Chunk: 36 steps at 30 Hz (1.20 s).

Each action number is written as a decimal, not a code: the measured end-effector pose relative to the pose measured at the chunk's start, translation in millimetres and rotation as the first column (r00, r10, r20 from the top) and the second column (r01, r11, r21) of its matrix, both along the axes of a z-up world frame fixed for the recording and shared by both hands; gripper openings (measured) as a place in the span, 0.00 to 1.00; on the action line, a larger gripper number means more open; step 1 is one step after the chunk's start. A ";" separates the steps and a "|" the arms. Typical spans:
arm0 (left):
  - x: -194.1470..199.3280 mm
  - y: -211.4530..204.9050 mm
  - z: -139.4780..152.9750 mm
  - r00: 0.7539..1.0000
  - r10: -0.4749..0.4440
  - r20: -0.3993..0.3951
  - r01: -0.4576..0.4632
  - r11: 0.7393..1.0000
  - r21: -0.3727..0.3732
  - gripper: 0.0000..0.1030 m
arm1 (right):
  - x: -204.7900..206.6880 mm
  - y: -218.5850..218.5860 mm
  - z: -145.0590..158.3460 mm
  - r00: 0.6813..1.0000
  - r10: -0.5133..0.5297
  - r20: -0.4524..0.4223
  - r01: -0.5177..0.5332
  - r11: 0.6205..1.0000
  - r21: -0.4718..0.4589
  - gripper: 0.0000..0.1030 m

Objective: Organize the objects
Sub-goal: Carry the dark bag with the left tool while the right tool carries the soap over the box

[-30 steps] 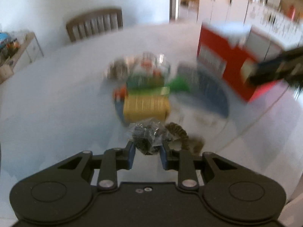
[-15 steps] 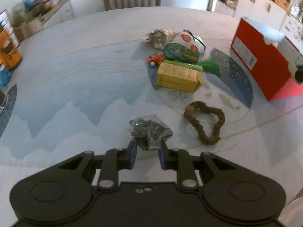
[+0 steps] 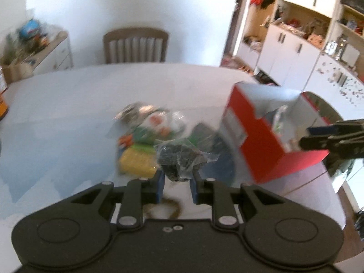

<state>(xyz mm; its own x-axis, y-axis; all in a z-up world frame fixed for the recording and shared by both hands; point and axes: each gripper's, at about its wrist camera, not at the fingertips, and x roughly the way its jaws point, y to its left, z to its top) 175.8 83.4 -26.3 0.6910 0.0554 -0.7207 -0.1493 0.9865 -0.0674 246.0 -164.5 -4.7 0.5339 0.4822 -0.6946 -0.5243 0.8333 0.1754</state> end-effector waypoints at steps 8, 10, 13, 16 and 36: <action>44.1 -62.5 5.6 0.992 -0.119 0.036 0.119 0.993 -0.006 0.21 | 10.1 -46.4 -0.5 0.999 -0.036 0.015 0.037 0.999 -0.013 0.48; 53.7 -79.2 4.4 0.988 -0.148 0.040 0.148 0.989 0.001 0.21 | 14.3 -59.8 -1.8 0.999 -0.053 0.011 0.053 0.998 -0.014 0.48; 66.9 -99.4 2.8 0.981 -0.188 0.041 0.188 0.982 0.007 0.21 | 23.3 -78.7 -3.4 0.997 -0.076 0.011 0.076 0.997 -0.021 0.48; 82.7 -116.9 -0.3 0.975 -0.221 0.031 0.221 0.975 0.012 0.22 | 34.2 -94.8 -5.2 0.995 -0.099 0.010 0.099 0.995 -0.032 0.48; 175.3 -182.2 -51.4 0.927 -0.294 -0.234 0.313 0.948 0.047 0.22 | 118.4 -111.7 -64.4 0.988 -0.131 -0.085 0.109 0.968 -0.227 0.48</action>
<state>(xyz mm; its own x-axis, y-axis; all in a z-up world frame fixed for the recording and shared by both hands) 351.2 -98.7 -77.6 0.5076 -0.0667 -0.8590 0.1567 0.9875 0.0159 364.4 -276.1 -69.1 0.5023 0.2475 -0.8285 -0.4074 0.9129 0.0258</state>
